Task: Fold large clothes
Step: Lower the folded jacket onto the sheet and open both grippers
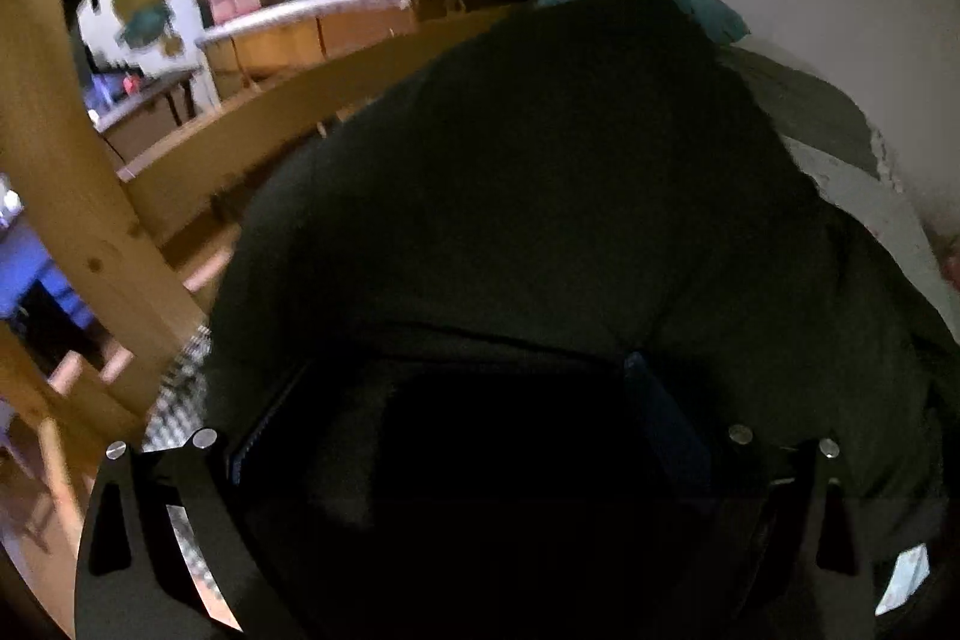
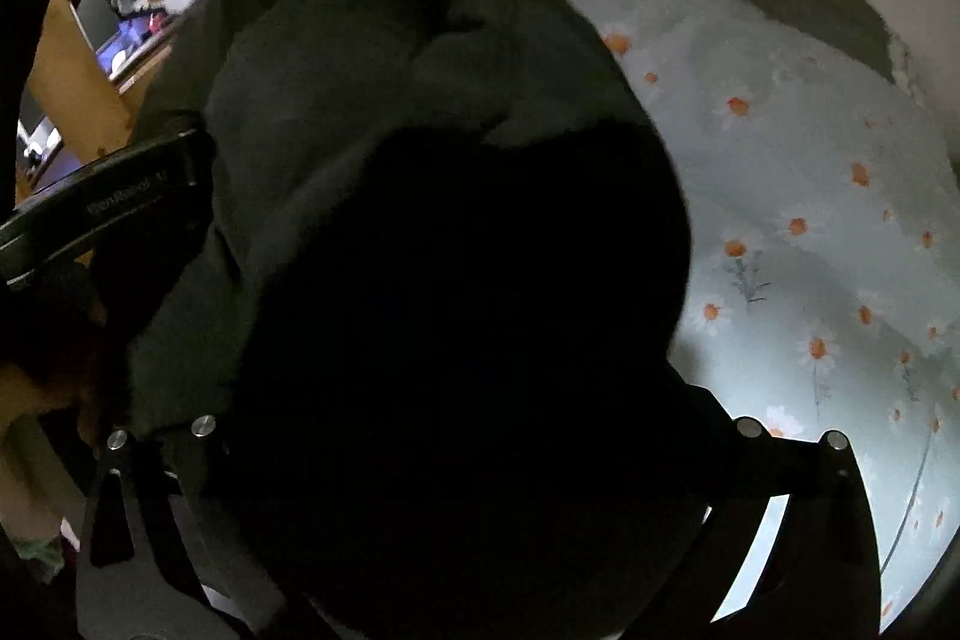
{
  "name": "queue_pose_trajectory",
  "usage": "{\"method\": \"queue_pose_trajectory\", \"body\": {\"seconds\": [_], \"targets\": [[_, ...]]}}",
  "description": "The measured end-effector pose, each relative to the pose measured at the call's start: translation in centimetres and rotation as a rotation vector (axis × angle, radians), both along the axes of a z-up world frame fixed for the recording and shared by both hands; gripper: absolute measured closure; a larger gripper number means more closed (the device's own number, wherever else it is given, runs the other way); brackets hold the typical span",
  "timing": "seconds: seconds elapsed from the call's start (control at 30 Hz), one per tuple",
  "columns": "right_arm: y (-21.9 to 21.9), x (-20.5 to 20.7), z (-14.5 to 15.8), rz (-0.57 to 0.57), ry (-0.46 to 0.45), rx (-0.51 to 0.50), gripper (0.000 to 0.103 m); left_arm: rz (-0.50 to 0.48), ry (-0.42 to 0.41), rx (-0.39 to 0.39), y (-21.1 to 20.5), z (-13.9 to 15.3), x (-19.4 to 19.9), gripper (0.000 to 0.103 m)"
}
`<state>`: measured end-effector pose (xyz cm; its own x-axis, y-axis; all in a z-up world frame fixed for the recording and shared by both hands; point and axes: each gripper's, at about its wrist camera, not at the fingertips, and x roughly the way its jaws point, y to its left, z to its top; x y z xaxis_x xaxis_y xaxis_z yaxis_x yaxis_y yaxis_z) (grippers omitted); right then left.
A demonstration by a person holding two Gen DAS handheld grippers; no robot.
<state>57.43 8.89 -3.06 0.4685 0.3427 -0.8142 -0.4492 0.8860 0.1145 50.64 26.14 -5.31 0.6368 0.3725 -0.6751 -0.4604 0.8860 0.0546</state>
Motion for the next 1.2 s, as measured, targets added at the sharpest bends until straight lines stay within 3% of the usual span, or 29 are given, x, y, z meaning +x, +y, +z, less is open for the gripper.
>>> {"method": "queue_pose_trajectory", "body": {"seconds": [0.1, 0.2, 0.27, 0.37, 0.5, 0.67, 0.8, 0.93, 1.07, 1.2], "targets": [[-1.7, -3.2, 1.2, -0.024, -0.094, 0.053, 0.003, -0.066, -0.053, 0.042, -1.9, 1.9, -2.8, 0.006], [-3.1, -6.0, 1.8, -0.044, -0.178, 0.044, 0.003, -0.173, -0.081, -0.033, -3.8, 3.0, -6.4, 0.006], [-4.2, -7.9, 2.5, -0.074, -0.199, 0.073, 0.003, -0.230, -0.090, -0.061, -5.0, 3.3, -8.8, 0.006], [-5.5, -10.2, 3.3, -0.106, -0.187, 0.072, 0.003, -0.257, -0.081, -0.017, -6.7, 3.6, -12.8, 0.006], [-6.5, -14.0, 3.2, -0.108, -0.145, 0.071, 0.003, -0.243, -0.051, -0.013, -8.1, 3.1, -17.0, 0.006], [-8.1, -19.1, 1.4, -0.079, -0.131, 0.066, 0.003, -0.166, -0.004, 0.075, -10.0, 1.7, -21.3, 0.006], [-8.9, -22.4, 0.9, -0.047, -0.132, 0.069, 0.003, -0.174, -0.001, 0.035, -11.0, 1.1, -24.5, 0.006], [-9.9, -25.4, 2.1, -0.008, -0.167, 0.100, 0.003, -0.156, 0.020, 0.013, -12.0, 1.0, -26.2, 0.006], [-10.6, -27.7, 3.9, 0.011, -0.222, 0.108, 0.003, -0.162, 0.014, 0.108, -13.8, 1.9, -27.4, 0.006], [-10.9, -29.2, 5.1, 0.025, -0.257, 0.115, 0.003, -0.178, 0.019, 0.128, -14.9, 2.0, -28.1, 0.006]]}}
